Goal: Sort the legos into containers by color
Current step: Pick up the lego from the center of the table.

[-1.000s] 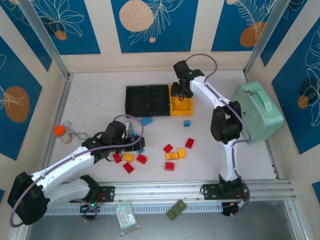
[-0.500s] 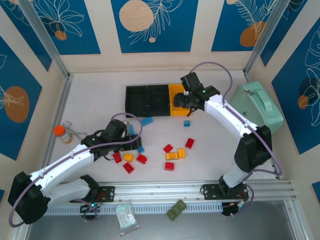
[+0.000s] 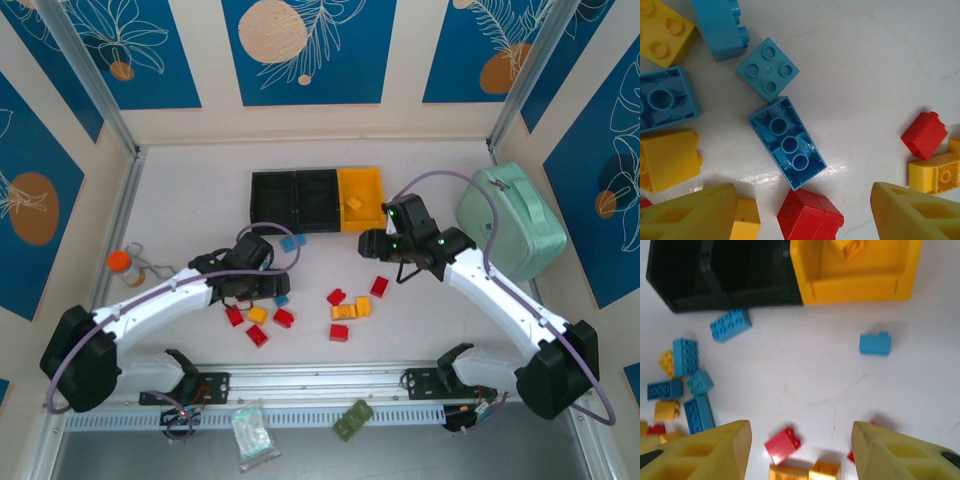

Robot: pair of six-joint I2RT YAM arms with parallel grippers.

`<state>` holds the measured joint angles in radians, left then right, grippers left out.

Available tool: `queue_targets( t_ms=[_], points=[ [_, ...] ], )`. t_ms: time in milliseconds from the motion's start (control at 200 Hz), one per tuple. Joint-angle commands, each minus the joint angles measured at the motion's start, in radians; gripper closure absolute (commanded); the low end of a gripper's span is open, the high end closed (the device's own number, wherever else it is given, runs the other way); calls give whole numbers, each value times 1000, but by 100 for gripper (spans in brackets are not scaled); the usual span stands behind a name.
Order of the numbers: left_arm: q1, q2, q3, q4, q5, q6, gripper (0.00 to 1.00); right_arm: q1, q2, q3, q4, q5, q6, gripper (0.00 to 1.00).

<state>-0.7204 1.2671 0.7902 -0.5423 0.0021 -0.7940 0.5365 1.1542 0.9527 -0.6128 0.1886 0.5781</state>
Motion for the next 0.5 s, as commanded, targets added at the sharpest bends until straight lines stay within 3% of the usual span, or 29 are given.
queue_targets(
  t_ms=[0, 360, 495],
  points=[
    [-19, 66, 55, -36, -55, -36, 31, 30, -75, -67, 14, -29, 64, 45],
    [-38, 304, 130, -26, -103, -90, 33, 55, -221, -218, 2, -21, 141, 45],
    [-43, 346, 132, 1, -107, -99, 41, 54, -234, -229, 2, -18, 147, 45]
  ],
)
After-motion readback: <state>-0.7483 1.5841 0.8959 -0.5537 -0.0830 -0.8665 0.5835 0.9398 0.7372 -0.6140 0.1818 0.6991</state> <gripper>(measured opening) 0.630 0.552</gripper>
